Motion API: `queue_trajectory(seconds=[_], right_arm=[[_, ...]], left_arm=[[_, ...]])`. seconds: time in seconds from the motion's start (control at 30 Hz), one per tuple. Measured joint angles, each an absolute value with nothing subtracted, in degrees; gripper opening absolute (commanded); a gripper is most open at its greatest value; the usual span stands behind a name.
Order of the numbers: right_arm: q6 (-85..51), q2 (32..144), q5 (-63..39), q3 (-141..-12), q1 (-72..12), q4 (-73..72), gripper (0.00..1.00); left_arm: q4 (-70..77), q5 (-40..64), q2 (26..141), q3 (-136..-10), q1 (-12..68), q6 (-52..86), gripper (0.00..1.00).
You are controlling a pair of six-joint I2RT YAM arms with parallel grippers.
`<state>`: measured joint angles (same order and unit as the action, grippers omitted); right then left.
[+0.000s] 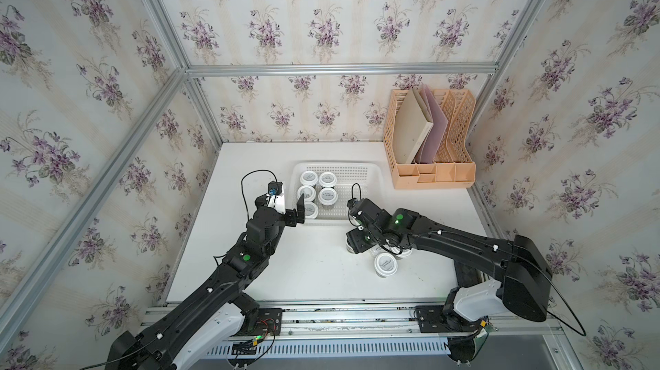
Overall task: Put the yogurt in the basket
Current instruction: Pick up the yogurt from the center of the board.
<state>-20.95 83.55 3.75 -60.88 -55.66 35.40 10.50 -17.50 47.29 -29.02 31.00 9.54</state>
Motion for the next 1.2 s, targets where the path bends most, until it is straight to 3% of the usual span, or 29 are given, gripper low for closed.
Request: queue_trajectory(seconds=[0.43, 1.2], right_arm=[[-19.27, 83.81, 2.33, -70.22, -56.18, 38.68, 0.7], [-10.17, 99.09, 2.09, -93.67, -49.39, 41.8, 0.71]], left_arm=[[11.75, -19.42, 43.79, -26.5, 31.0, 9.58, 0.99], [13.45, -20.95, 43.22, -25.41, 30.94, 9.54, 0.99]])
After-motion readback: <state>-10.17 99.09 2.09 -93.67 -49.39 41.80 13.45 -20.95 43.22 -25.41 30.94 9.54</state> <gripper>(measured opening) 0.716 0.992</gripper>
